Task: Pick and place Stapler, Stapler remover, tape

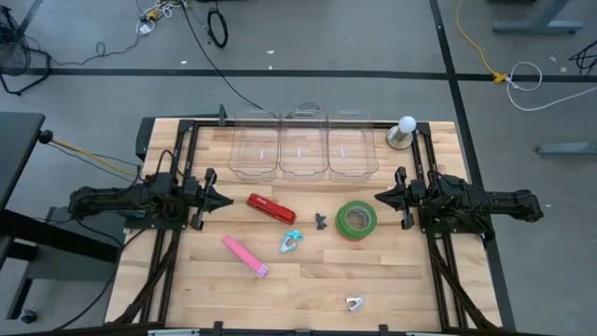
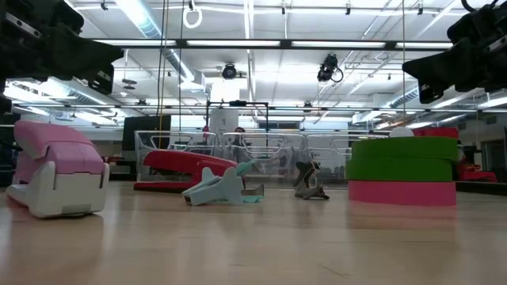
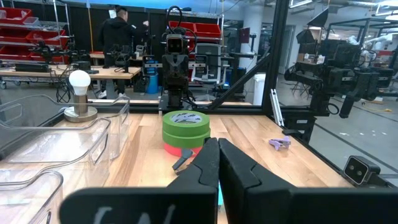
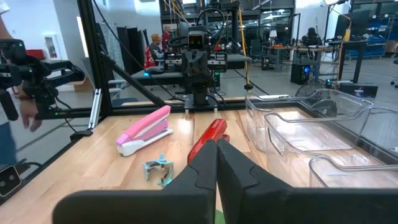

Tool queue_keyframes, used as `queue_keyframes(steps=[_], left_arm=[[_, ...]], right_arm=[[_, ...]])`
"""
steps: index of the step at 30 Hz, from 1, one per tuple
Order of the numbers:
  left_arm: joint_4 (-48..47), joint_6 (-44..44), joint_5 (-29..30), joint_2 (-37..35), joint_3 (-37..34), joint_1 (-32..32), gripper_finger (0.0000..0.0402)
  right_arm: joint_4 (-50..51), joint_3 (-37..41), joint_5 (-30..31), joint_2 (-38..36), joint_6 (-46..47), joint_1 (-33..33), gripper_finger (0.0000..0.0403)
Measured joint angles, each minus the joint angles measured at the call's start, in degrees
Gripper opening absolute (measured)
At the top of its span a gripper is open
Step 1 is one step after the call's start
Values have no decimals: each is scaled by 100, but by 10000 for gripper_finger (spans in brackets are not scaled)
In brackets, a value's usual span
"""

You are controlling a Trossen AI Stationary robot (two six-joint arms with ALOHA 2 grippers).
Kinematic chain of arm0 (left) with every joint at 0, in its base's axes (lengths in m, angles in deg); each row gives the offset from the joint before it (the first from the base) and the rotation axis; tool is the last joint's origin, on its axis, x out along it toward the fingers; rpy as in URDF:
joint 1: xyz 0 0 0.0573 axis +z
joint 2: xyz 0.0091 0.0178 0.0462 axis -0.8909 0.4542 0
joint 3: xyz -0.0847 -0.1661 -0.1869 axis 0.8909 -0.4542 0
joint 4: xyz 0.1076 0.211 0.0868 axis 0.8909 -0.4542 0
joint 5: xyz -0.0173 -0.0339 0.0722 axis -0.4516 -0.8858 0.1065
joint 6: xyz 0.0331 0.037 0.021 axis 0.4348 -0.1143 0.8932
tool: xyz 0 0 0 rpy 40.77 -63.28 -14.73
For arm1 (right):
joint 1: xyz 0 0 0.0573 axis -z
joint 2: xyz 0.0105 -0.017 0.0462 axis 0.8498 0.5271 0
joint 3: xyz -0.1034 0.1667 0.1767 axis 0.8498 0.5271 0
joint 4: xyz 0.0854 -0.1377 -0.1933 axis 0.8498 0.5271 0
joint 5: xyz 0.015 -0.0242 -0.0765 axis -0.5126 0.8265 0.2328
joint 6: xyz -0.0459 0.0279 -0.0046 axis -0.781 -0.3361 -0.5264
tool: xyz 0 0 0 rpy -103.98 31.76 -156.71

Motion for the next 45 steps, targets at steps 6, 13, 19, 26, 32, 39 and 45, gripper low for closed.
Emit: queue_keyframes(steps=[6, 13, 19, 26, 32, 39, 45], left_arm=[[0, 2, 0, -2, 0, 0, 3], [0, 0, 0, -1, 0, -2, 3], [-2, 3, 0, 0, 0, -2, 3], [-2, 2, 0, 0, 0, 0, 3], [0, 0, 0, -2, 0, -2, 3], [-2, 3, 0, -2, 0, 0, 3], [-2, 2, 0, -1, 0, -2, 3]], right_arm=[[0, 1, 0, 0, 0, 2, 11], [0, 0, -1, 0, 1, 1, 11], [0, 0, -1, 0, 0, 2, 11], [0, 0, 0, 0, 0, 2, 11], [0, 2, 0, 0, 0, 1, 11], [-154, 2, -19, 0, 77, 1, 11], [-499, 2, -10, 0, 575, 0, 11]])
